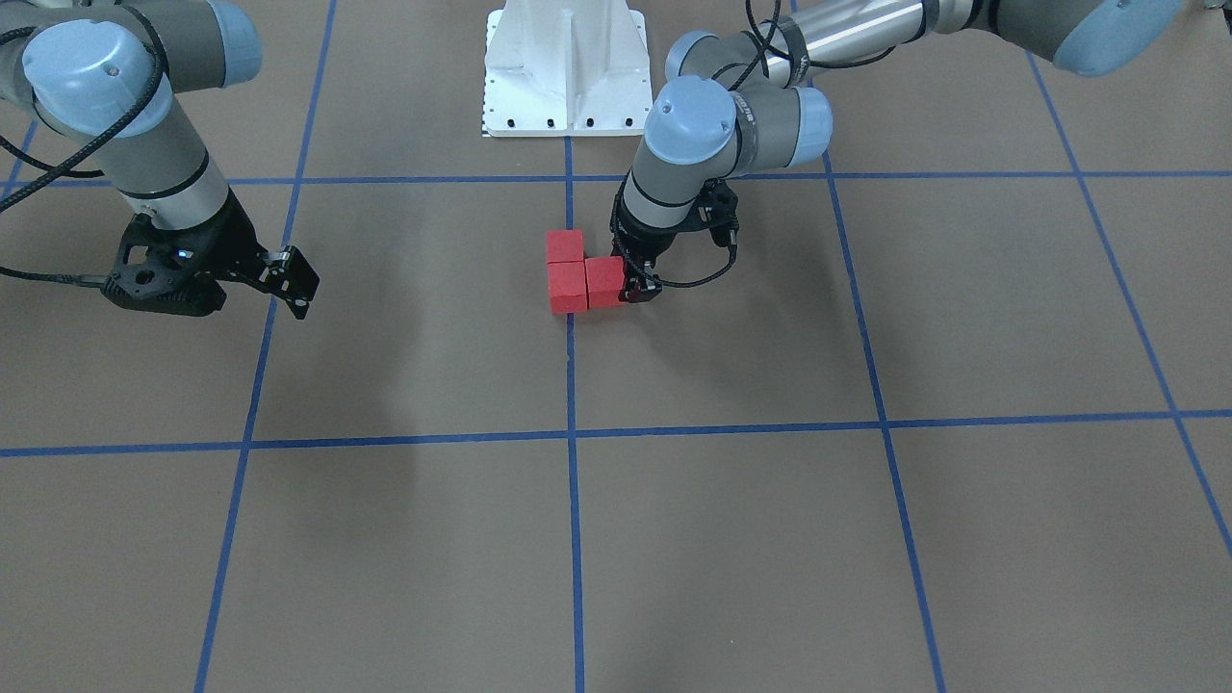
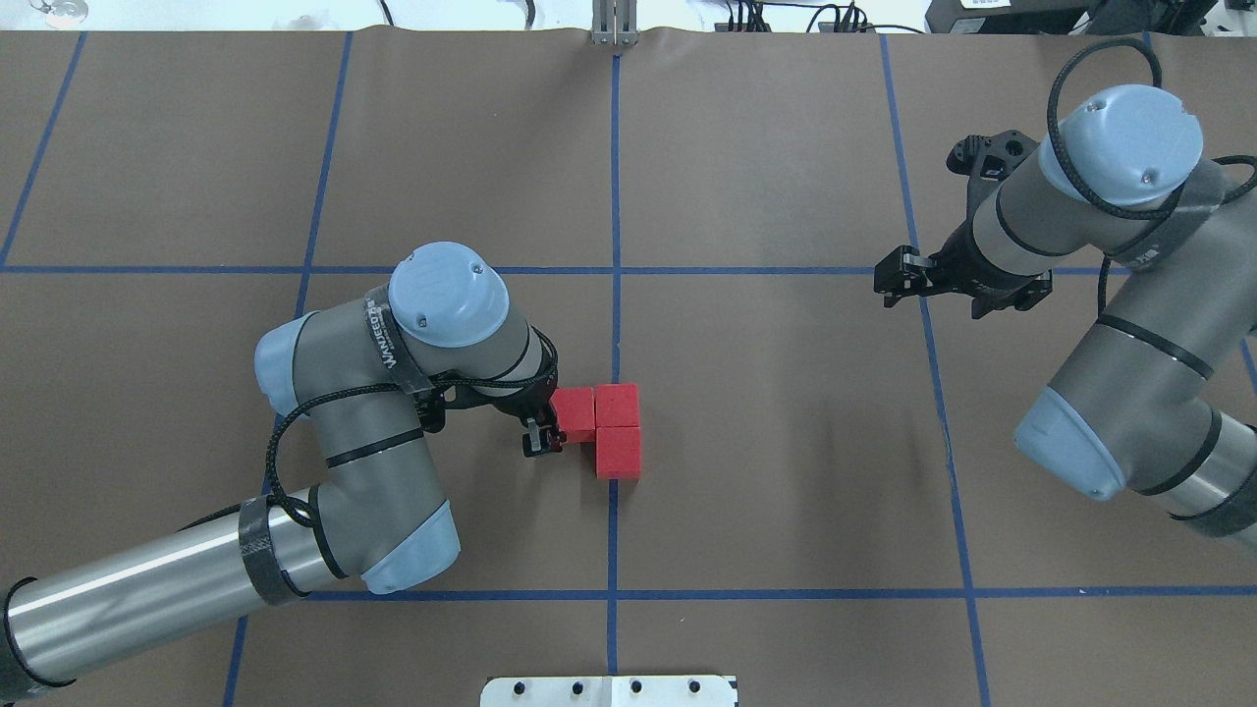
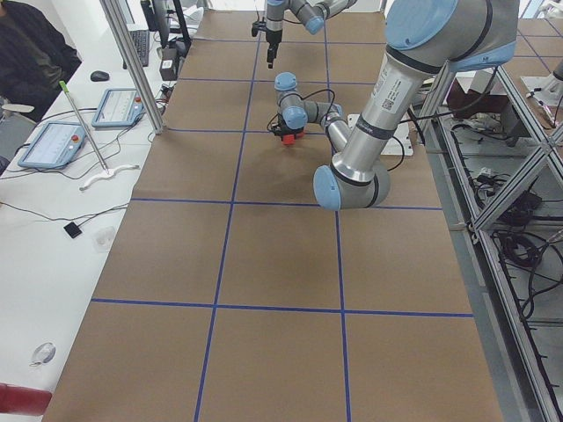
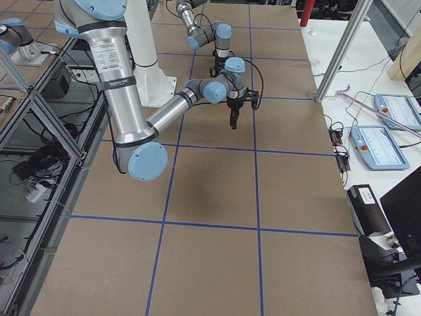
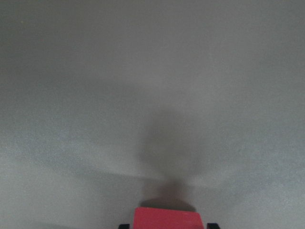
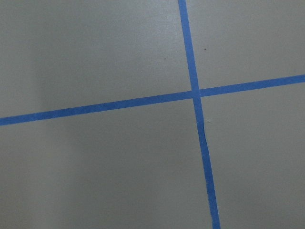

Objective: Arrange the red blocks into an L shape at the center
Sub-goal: 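Push the held cube with the left gripper snug against the center cube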

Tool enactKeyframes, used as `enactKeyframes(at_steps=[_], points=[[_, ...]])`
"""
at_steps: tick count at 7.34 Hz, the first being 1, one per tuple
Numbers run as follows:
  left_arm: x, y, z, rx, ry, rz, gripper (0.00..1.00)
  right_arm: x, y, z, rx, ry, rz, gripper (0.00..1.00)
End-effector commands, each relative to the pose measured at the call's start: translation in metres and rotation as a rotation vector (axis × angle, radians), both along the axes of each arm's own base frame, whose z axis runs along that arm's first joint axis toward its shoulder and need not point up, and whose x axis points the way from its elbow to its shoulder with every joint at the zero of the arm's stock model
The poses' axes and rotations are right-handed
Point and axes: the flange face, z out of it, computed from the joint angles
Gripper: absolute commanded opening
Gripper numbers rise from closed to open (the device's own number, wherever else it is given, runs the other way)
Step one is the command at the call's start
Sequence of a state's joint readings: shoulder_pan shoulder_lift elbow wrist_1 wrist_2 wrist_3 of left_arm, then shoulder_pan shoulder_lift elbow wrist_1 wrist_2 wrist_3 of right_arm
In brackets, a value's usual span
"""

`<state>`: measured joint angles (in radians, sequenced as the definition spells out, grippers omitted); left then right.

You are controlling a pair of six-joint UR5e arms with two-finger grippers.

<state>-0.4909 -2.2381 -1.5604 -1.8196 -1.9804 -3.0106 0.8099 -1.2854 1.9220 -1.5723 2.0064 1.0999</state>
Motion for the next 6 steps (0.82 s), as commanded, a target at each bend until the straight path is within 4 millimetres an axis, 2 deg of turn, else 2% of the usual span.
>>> enactKeyframes(at_steps=[1,6], points=[[0.0,0.001,-0.002,0.0,0.006,0.0,0.99,0.0,0.0,0.0,0.0,0.0,0.0,0.99],[-0.003,-0.001,-0.014,0.009,0.022,-0.005,1.0,-0.001,0.0,-0.001,0.001,-0.001,-0.002,0.99]])
